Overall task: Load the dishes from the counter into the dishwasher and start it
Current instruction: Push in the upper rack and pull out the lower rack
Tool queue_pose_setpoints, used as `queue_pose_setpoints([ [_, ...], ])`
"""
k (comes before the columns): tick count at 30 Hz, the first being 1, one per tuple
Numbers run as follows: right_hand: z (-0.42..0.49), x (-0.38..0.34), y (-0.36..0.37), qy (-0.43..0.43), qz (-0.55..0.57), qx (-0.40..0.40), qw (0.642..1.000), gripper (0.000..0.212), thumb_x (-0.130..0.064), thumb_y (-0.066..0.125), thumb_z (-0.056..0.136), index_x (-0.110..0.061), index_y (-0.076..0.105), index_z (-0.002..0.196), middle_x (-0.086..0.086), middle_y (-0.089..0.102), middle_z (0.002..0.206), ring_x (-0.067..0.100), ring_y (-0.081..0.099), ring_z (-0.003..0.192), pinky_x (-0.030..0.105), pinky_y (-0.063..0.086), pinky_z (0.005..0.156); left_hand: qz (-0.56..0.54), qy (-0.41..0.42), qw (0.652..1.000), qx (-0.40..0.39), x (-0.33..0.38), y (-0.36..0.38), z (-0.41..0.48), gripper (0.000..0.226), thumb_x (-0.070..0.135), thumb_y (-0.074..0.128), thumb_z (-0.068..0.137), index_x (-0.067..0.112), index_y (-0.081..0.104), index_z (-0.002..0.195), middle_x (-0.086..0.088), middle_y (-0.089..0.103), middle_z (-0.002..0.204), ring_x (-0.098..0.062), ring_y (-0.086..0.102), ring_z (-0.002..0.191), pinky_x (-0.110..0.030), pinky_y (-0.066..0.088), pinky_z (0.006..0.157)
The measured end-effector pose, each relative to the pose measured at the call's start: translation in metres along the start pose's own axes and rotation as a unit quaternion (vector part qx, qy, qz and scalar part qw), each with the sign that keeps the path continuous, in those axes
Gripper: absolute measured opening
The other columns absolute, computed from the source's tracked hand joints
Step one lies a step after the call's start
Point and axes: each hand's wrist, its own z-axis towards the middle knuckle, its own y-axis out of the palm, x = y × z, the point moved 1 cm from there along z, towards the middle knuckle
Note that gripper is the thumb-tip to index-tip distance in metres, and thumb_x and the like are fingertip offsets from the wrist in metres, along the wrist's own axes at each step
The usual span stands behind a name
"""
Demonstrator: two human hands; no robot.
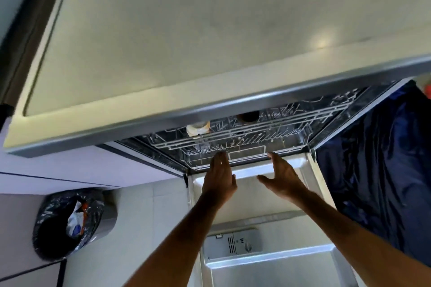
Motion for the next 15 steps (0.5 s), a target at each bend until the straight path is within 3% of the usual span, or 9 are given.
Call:
queue_pose_setpoints([
  [2, 0.018, 0.001, 0.006, -0.041, -0.087, -0.017, 0.995, 0.096, -0.040, 0.059, 0.098, -0.004, -0.007, 0.159, 0.013, -0.007, 0.168, 0.025, -0.003, 0.156, 0.030, 0.002, 0.125, 0.065, 0.036, 0.997, 0.015, -0.008, 0.019, 0.019, 0.090, 0.016, 0.074, 0.083, -0.002, 0.024, 0.156, -0.021, 0.028, 0.161, -0.037, 0.029, 0.149, -0.045, 0.032, 0.120],
  [4, 0.040, 0.002, 0.011, -0.080, -0.134, -0.013, 0.988, 0.102, -0.037, 0.062, 0.097, -0.001, -0.012, 0.157, 0.014, -0.015, 0.166, 0.026, -0.012, 0.155, 0.028, -0.006, 0.123, 0.092, 0.050, 0.994, 0.012, -0.012, 0.029, 0.037, 0.100, 0.012, 0.079, 0.075, 0.000, 0.023, 0.157, -0.020, 0.027, 0.162, -0.036, 0.032, 0.148, -0.046, 0.033, 0.119],
  [7, 0.076, 0.002, 0.021, -0.123, -0.178, 0.003, 0.976, 0.111, -0.034, 0.072, 0.089, 0.001, -0.009, 0.157, 0.016, -0.013, 0.167, 0.027, -0.010, 0.155, 0.031, -0.002, 0.126, 0.118, 0.050, 0.991, -0.039, -0.014, 0.044, 0.059, 0.106, 0.016, 0.073, 0.083, 0.006, 0.000, 0.160, -0.015, 0.005, 0.168, -0.028, 0.014, 0.154, -0.044, 0.022, 0.123],
  [9, 0.096, 0.005, 0.029, -0.139, -0.220, -0.016, 0.966, 0.111, -0.031, 0.074, 0.087, -0.001, -0.006, 0.158, 0.016, -0.009, 0.168, 0.028, -0.007, 0.156, 0.035, 0.004, 0.126, 0.112, 0.041, 0.991, -0.059, -0.015, 0.050, 0.069, 0.105, 0.013, 0.074, 0.081, 0.004, 0.004, 0.159, -0.018, 0.012, 0.166, -0.032, 0.024, 0.151, -0.046, 0.030, 0.119],
  [12, 0.111, 0.005, 0.038, -0.138, -0.249, -0.009, 0.959, 0.091, -0.028, 0.068, 0.091, -0.009, 0.012, 0.160, 0.011, 0.015, 0.167, 0.029, 0.012, 0.155, 0.041, 0.021, 0.123, 0.037, 0.051, 0.998, 0.000, -0.027, 0.066, 0.074, 0.075, -0.002, 0.060, 0.079, -0.008, 0.035, 0.150, -0.030, 0.047, 0.146, -0.043, 0.053, 0.130, -0.052, 0.049, 0.103],
  [15, 0.111, 0.005, 0.042, -0.151, -0.210, 0.066, 0.964, 0.050, -0.032, 0.055, 0.099, -0.019, 0.048, 0.147, 0.011, 0.054, 0.146, 0.031, 0.047, 0.136, 0.039, 0.040, 0.110, -0.008, 0.035, 0.999, 0.032, -0.029, 0.065, 0.074, 0.047, -0.002, 0.053, 0.086, -0.001, 0.055, 0.133, -0.022, 0.064, 0.123, -0.040, 0.061, 0.115, -0.048, 0.052, 0.095],
])
